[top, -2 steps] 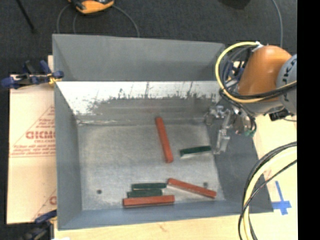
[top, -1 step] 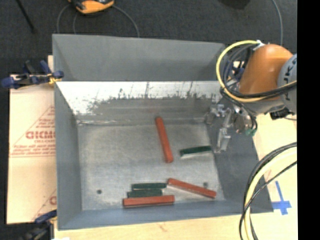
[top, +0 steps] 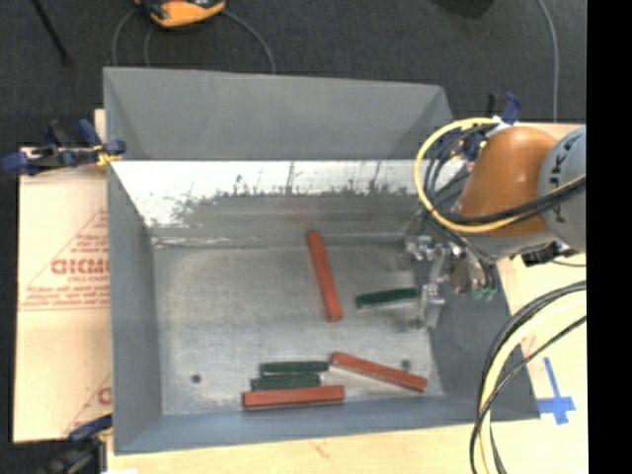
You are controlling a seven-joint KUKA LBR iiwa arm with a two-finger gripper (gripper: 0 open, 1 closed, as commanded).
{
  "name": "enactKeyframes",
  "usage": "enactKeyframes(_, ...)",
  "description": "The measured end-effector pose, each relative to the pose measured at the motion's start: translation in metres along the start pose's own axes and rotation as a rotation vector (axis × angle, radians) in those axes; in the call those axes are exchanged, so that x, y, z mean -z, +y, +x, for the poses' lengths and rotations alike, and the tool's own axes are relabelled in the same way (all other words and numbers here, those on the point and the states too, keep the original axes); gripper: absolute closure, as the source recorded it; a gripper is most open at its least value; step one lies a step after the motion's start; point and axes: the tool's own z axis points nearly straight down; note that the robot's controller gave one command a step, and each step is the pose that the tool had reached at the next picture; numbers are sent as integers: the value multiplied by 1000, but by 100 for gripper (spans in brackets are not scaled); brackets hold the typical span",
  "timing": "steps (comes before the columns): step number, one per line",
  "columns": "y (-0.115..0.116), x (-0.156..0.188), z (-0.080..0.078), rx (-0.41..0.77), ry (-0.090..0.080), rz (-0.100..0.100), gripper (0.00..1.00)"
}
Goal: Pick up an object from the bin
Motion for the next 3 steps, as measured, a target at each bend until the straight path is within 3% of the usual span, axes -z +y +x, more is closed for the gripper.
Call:
enactKeyframes(1, 24, -21, 26, 201, 2, -1, 100)
enactKeyframes(2, 25, -21, 26, 202, 2, -1, 100)
enactKeyframes(3, 69, 135, 47, 187, 1, -3, 100)
